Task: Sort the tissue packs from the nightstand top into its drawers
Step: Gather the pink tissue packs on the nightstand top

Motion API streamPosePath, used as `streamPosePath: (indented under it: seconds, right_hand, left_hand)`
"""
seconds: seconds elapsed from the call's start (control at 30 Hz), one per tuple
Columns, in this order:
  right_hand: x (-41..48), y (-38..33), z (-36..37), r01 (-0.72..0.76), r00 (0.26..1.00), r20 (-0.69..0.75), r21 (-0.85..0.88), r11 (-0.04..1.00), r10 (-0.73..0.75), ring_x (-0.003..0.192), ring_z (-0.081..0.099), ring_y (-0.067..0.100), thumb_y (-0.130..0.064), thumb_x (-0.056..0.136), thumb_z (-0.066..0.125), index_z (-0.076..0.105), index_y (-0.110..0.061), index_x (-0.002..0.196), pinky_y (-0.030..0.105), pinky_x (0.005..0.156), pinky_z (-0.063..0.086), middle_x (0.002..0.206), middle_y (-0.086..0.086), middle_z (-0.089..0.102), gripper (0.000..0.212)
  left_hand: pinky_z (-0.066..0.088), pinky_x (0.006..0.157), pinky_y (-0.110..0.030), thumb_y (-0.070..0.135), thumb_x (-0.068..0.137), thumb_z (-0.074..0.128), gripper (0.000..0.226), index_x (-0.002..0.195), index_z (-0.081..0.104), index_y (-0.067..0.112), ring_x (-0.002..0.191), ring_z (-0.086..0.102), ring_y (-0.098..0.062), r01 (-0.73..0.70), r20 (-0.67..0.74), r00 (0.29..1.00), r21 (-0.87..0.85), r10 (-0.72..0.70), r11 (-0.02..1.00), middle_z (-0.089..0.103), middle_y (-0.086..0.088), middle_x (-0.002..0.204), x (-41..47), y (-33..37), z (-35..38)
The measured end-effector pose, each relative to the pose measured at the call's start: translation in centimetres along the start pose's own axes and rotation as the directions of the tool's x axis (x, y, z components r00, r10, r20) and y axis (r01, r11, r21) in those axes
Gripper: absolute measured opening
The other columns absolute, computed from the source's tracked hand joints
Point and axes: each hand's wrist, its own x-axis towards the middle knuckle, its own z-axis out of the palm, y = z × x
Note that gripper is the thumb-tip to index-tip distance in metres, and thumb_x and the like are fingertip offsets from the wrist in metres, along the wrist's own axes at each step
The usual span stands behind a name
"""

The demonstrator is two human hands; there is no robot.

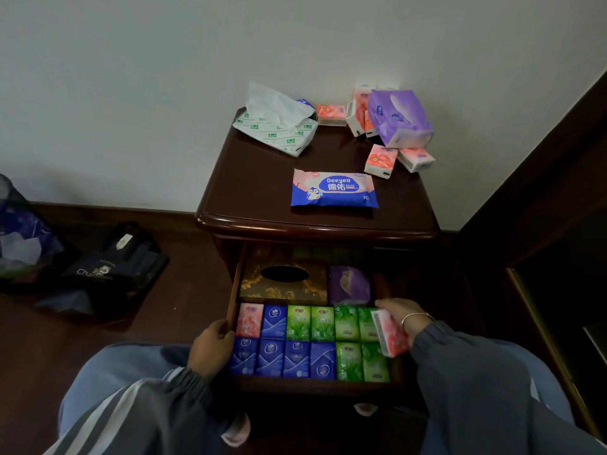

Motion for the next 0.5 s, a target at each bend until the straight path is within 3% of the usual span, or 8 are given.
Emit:
streamPosePath:
  seconds: [0.03,0.1,0.17,0.27,0.33,0.43,0.5]
  right_hand:
    - [-0.5,-0.3,-0.6,0.046,0.998,-0.032,0.039,0.998,-0.045,0.074,0.059,0.026,-0.015,0.084,0.066,0.066,0.002,0.108,0.034,0.076,0.05,0.08,0.012,0.065,0.03]
    - [-1.0,-1.3,-1.8,0.161,0.978,-0.15,0.096,0.982,-0.146,0.082,0.058,0.023,-0.012,0.084,0.066,0.06,-0.002,0.119,0.026,0.071,0.046,0.097,0.013,0.066,0.038]
    - [-1.0,-2.9,-2.6,0.267,0.947,-0.222,0.141,0.953,-0.232,0.107,0.057,0.026,-0.012,0.084,0.066,0.044,-0.008,0.137,0.026,0.087,0.045,0.124,0.015,0.057,0.057]
    - [-0.4,-4.7,-2.4,0.361,0.923,-0.189,0.113,0.926,-0.336,0.128,0.046,0.029,-0.013,0.084,0.065,0.028,-0.01,0.146,0.039,0.109,0.036,0.146,0.015,0.039,0.073]
    - [-0.3,-5.2,-2.1,0.366,0.919,-0.2,0.103,0.925,-0.341,0.124,0.05,0.03,-0.013,0.083,0.065,0.032,-0.011,0.144,0.042,0.107,0.039,0.143,0.016,0.044,0.07]
    - [-0.4,-5.4,-2.4,0.41,0.885,-0.286,0.112,0.905,-0.366,0.097,0.061,0.027,-0.016,0.079,0.063,0.049,-0.012,0.129,0.035,0.089,0.048,0.123,0.016,0.06,0.051]
    - [-0.1,-5.7,-3.2,0.402,0.891,-0.265,0.089,0.911,-0.367,0.102,0.059,0.028,-0.017,0.08,0.062,0.053,-0.008,0.122,0.036,0.089,0.045,0.123,0.018,0.059,0.044]
  left_hand:
    - [0.043,0.096,-0.034,0.021,0.096,0.048,0.038,0.132,0.051,0.011,0.114,0.057,-0.027,0.014,0.008,1.0,-0.007,-0.014,1.0,0.059,-0.013,0.13,-0.1,0.4,-0.2]
    - [0.04,0.101,-0.037,0.025,0.095,0.053,0.053,0.143,0.037,0.011,0.126,0.05,-0.028,0.009,-0.036,0.999,-0.101,-0.013,0.995,0.047,-0.013,0.143,-0.1,1.6,-0.8]
    - [0.038,0.101,-0.034,0.025,0.091,0.059,0.067,0.148,0.027,0.013,0.131,0.044,-0.024,-0.126,-0.179,0.98,-0.256,0.081,0.959,0.041,-0.007,0.147,0.3,3.7,-2.0]
    - [0.043,0.095,-0.029,0.01,0.083,0.062,0.062,0.138,0.039,0.024,0.115,0.052,-0.007,-0.402,-0.307,0.908,-0.443,0.285,0.801,0.052,0.007,0.129,1.7,7.6,-4.2]
    - [0.046,0.099,-0.033,-0.002,0.082,0.059,0.066,0.138,0.037,0.025,0.116,0.055,-0.01,-0.408,-0.288,0.911,-0.534,0.294,0.741,0.055,0.003,0.129,3.0,9.2,-4.7]
    - [0.044,0.103,-0.039,-0.006,0.083,0.058,0.067,0.14,0.036,0.02,0.123,0.053,-0.021,-0.355,-0.298,0.928,-0.534,0.222,0.767,0.055,-0.003,0.132,4.2,9.6,-4.7]
    - [0.045,0.103,-0.044,-0.001,0.084,0.06,0.06,0.138,0.042,0.017,0.121,0.055,-0.023,-0.351,-0.293,0.93,-0.526,0.222,0.775,0.057,-0.007,0.131,4.8,9.3,-5.0]
